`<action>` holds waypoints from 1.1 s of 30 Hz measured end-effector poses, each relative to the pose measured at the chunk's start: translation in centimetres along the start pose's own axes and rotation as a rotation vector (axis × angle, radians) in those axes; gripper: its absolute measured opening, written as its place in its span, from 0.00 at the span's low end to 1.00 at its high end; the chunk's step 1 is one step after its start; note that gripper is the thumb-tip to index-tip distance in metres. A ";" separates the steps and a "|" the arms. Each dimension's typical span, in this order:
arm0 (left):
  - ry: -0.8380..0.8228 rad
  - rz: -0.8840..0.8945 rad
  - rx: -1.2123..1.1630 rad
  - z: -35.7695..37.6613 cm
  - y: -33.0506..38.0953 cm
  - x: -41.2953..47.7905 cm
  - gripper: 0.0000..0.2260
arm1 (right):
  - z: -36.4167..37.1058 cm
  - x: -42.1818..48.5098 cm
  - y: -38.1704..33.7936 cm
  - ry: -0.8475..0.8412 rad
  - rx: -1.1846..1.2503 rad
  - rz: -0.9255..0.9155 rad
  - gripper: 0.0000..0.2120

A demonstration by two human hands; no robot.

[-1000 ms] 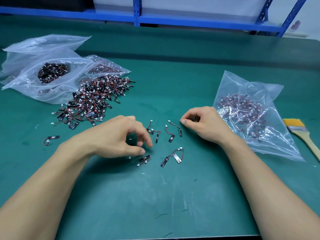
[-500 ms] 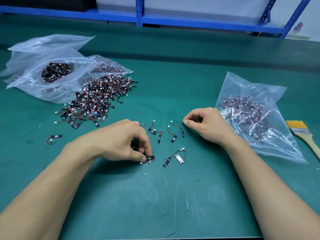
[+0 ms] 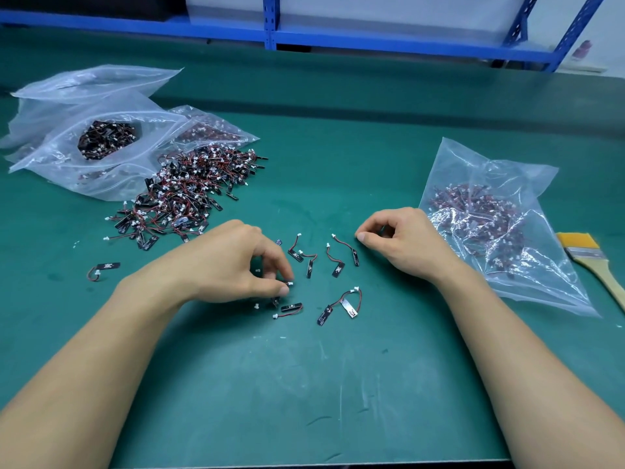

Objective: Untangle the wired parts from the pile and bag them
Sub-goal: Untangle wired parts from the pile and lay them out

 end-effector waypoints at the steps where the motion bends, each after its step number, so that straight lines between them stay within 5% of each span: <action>1: 0.019 0.021 -0.006 -0.1 0.3 0.0 0.07 | 0.0 0.0 0.0 -0.001 0.000 -0.001 0.05; 9: -0.044 0.122 -0.029 0.8 2.4 -0.2 0.18 | 0.0 0.0 0.1 0.003 -0.003 0.008 0.05; 20: -0.097 0.160 -0.049 2.5 2.2 0.4 0.05 | 0.0 0.0 0.0 -0.005 -0.014 0.012 0.04; 33: 0.011 0.158 0.102 2.7 2.7 0.5 0.09 | 0.0 0.0 0.1 -0.010 -0.022 0.004 0.05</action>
Point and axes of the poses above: each hand's wrist, its own x-axis towards the middle knuckle, its own z-axis out of the palm, y = z × x, the point moved 8 cm from there along x, towards the middle knuckle, and after that the axes turned 5 degrees about y, right-handed, at the moved point
